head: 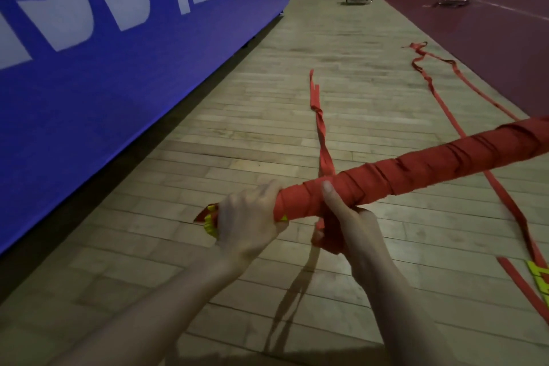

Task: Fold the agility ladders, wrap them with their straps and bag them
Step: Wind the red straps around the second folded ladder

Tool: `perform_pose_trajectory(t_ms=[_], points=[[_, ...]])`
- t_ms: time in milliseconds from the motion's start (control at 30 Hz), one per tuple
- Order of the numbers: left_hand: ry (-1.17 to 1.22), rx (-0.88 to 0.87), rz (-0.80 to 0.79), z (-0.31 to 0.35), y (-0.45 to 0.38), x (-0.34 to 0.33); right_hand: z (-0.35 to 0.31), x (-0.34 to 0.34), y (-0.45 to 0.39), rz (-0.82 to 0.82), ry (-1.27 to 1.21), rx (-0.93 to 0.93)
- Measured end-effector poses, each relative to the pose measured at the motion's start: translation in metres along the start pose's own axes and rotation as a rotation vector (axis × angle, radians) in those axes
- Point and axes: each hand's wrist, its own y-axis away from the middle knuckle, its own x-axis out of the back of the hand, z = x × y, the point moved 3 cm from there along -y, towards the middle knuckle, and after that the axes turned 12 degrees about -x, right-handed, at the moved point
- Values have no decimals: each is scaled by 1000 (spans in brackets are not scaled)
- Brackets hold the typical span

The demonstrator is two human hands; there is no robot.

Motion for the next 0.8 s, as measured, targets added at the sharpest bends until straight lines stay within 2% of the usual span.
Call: perform_pose_trajectory(t_ms=[67,100,133,167,233,267,300,333,367,433,533,667,733,800], points=[[-120,-127,177,7,-3,2,3,-5,-4,26,-128,-15],[-171,-177,167,10,-7,5,3,-5,-6,39,-188,1],[-178,-217,78,12,-13,10,3,-3,-9,39,-227,24],[-117,-226,-107,10,-22,14,4,1,-10,28,-244,43],[109,-135,-601,-9,-39,11,4,9,-9,-22,-275,92],[221,-70,-771,-17,-45,10,3,12,-8,-53,-268,120],[296,-32,-856,-21,-49,9,1,13,-8,-70,-235,144],[319,-13,-860,-24,-52,6,-2,14,-9,-80,-199,164],[295,-2,-800,-25,-54,4,-5,16,-11,-82,-165,178],[186,16,-556,-23,-51,4,-10,20,-15,-79,-59,185],[119,45,-230,-17,-42,8,-9,26,-17,54,-48,121],[-35,61,-109,-3,-23,1,14,18,-13,-45,-318,-38],[-122,22,-63,2,-10,-5,18,10,-11,-2,-265,-66],[-253,-67,67,8,0,-11,21,3,-15,79,-297,-109]])
